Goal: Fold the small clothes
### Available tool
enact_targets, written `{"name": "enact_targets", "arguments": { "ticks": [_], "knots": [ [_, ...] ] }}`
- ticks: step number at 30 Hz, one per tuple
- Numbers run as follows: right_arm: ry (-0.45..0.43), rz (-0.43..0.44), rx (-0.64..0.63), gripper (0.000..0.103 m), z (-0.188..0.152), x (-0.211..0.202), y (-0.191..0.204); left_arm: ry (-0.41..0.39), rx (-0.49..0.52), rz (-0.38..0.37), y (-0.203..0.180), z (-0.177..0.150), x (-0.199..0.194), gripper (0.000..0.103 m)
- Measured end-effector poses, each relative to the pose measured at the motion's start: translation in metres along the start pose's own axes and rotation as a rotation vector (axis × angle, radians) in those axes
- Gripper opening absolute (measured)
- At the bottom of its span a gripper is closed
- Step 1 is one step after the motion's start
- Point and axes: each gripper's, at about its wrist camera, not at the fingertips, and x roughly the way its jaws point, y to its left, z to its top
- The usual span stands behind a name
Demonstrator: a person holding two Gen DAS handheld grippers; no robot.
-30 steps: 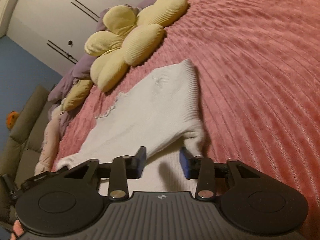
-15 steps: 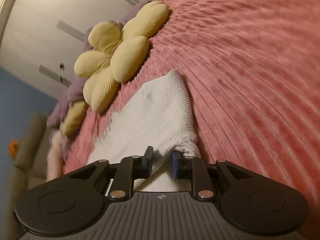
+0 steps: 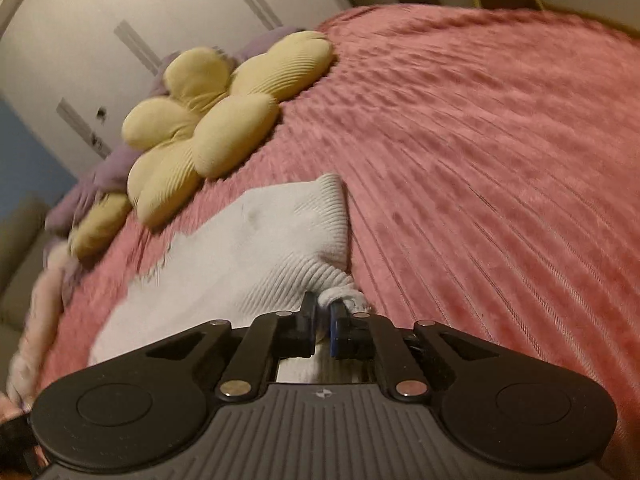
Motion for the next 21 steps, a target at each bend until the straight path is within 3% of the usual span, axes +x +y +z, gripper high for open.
{"name": "enact_targets", "arguments": {
  "ticks": [6, 11, 16, 21],
  "knots": [
    [0.035, -0.004, -0.147, 0.011, 0.003, -0.023, 0.016, 0.002, -0.061, -0.052, 0.010, 0.008, -0.007, 0.010],
    [-0.029, -0.023, -0.255, 0.011, -0.001, -0.045, 0.037, -0.042, -0.021, -0.029, 0.002, 0.011, -0.013, 0.009],
    [-0.027, -0.077, -0.403, 0.011, -0.004, -0.031, 0.065, -0.078, 0.067, 0.044, -0.007, 0.011, -0.013, 0.009],
    [0.021, -0.105, -0.461, 0.011, -0.009, -0.002, 0.076, -0.048, 0.089, 0.076, -0.003, 0.003, -0.001, 0.010]
  ]
}}
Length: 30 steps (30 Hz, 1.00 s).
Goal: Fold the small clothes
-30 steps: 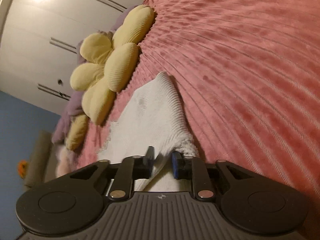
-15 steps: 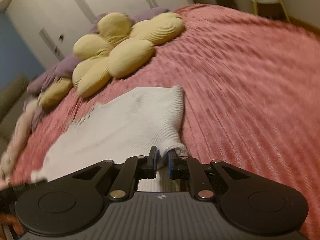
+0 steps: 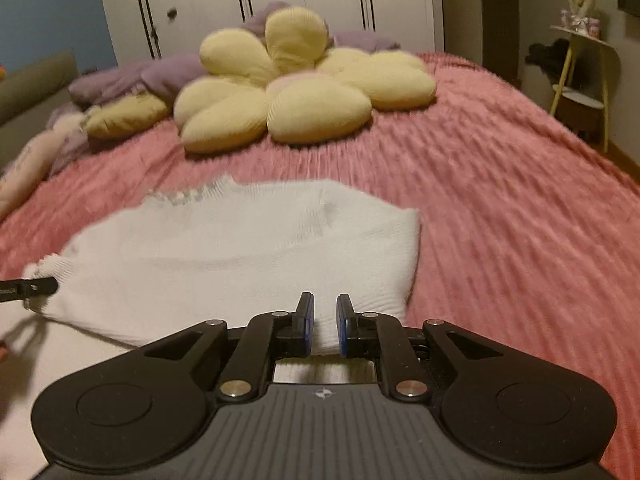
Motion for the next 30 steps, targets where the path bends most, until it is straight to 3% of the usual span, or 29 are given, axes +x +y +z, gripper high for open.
{"name": "enact_targets", "arguments": {
  "ticks": [2, 4, 9, 12, 18, 23, 25, 26, 28, 30],
  "knots": [
    [0.030, -0.027, -0.003, 0.011, -0.004, 0.012, 0.000, 0.001, -0.001, -0.005, 0.002, -0.004, 0.002, 0.011],
    [0.022, -0.036, -0.028, 0.010, -0.008, 0.015, 0.001, 0.002, -0.009, 0.017, 0.003, -0.004, 0.001, 0.022],
    [0.000, -0.065, -0.132, 0.010, -0.010, 0.014, 0.012, -0.037, -0.025, 0.080, -0.001, 0.003, -0.018, 0.025],
    [-0.049, -0.062, -0.152, 0.010, -0.009, 0.008, 0.018, -0.065, 0.001, 0.050, -0.009, 0.006, -0.027, 0.031],
    [-0.026, -0.068, -0.197, 0.010, -0.014, 0.021, 0.026, 0.024, 0.035, 0.037, -0.025, -0.005, -0.004, 0.034],
    [-0.030, -0.064, -0.242, 0.011, -0.016, 0.030, 0.024, 0.021, 0.013, 0.047, -0.024, -0.008, -0.003, 0.038],
    [-0.028, -0.065, -0.254, 0.011, -0.015, 0.031, 0.024, 0.020, -0.042, 0.005, -0.018, -0.006, -0.011, 0.058],
    [-0.025, -0.069, -0.257, 0.011, -0.014, 0.029, 0.025, 0.009, -0.082, -0.024, -0.012, -0.007, -0.019, 0.062],
    [-0.017, -0.084, -0.237, 0.015, -0.013, 0.018, 0.028, -0.023, -0.164, -0.043, 0.002, -0.012, -0.036, 0.091],
    [-0.048, -0.069, -0.179, 0.036, -0.018, -0.004, 0.028, -0.050, -0.241, -0.052, 0.020, -0.022, -0.051, 0.093]
  ]
}}
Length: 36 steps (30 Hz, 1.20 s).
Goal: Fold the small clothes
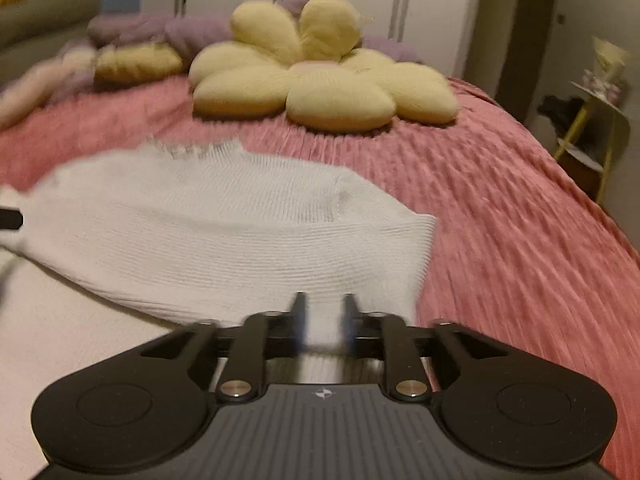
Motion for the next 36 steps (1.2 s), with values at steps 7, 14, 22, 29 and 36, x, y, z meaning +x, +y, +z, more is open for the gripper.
{"name": "enact_targets", "arguments": {
  "ticks": [7, 14, 22, 29, 36],
  "knots": [
    [-0.007, 0.070, 0.107, 0.062, -0.050, -0.063, 0.005, -0.105, -0.438, 0.082, 0.130, -0.023, -0.056, 0.086],
    [0.046, 0.084, 0.187, 0.062, -0.065, -0.082, 0.003, -0.219, -0.845, 0.116, 0.255, -0.038, -0.091, 0.042],
    [0.075, 0.096, 0.250, 0.065, -0.060, -0.084, 0.005, -0.316, -1.180, -0.017, 0.324, -0.047, -0.080, 0.013],
    [0.088, 0.090, 0.253, 0.065, -0.059, -0.084, 0.005, -0.301, -1.203, -0.021, 0.339, -0.041, -0.074, 0.012],
    [0.083, 0.091, 0.262, 0.066, -0.059, -0.085, 0.004, -0.265, -0.934, 0.076, 0.304, -0.008, -0.084, 0.009]
  ]
}}
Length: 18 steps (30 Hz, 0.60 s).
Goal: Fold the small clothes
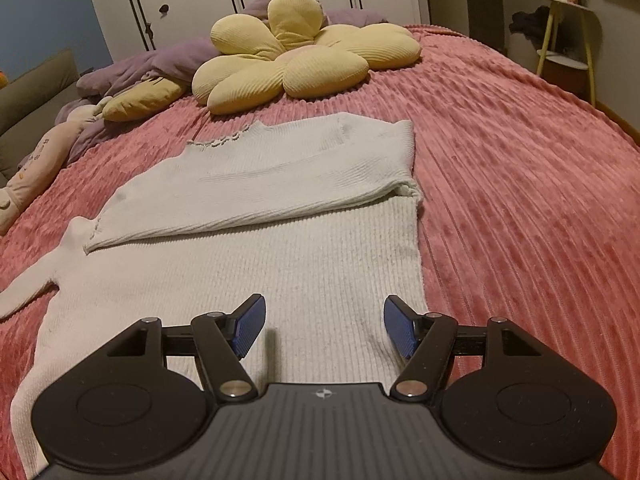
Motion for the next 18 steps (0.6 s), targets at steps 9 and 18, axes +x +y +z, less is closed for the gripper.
{"name": "enact_targets", "arguments": {
  "ticks": [9, 18],
  "knots": [
    [-0.026, 0.007, 0.029, 0.066, 0.002, -0.004, -0.006, 0.149, 0.745, -0.267, -0.176, -0.127, -0.015, 0.009],
    [-0.038, 0.024, 0.046, 0.066, 0.005, -0.011, -0.012, 0.437, 1.298, -0.301, -0.206, -0.339, 0.005, 0.059]
  ]
}}
